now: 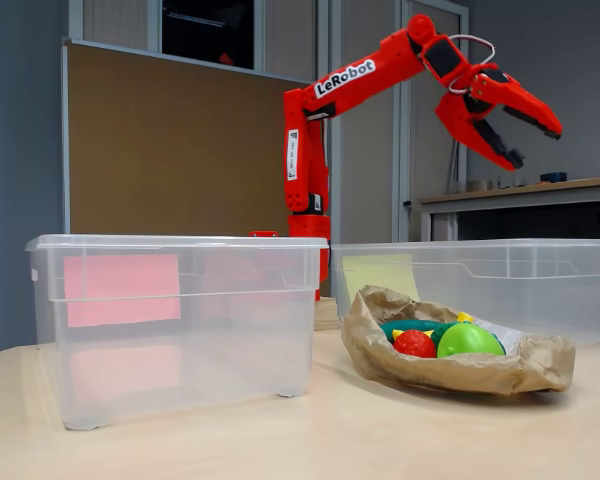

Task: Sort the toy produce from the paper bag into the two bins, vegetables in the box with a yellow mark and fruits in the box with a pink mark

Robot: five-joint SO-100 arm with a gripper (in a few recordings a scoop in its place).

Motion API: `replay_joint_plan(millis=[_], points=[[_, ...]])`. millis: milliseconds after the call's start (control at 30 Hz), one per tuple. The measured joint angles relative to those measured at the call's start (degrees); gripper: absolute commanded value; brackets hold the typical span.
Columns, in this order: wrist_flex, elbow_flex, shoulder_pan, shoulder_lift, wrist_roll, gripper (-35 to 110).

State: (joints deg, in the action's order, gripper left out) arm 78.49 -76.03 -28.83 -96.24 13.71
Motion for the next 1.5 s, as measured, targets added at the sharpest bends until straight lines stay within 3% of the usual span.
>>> replay_joint_plan(millis=[167,367,633,1100,1500], points=[[1.6,1.1,11.8,4.3,-1.8,35],[-4.8,-5.7,18.1,8.6,5.0,38],[-19.8,-19.2,18.4,12.2,16.6,40],[-25.0,-14.9,20.7,24.5,18.1,31],[-26.5,-15.1,19.2,30.4,24.6,38]])
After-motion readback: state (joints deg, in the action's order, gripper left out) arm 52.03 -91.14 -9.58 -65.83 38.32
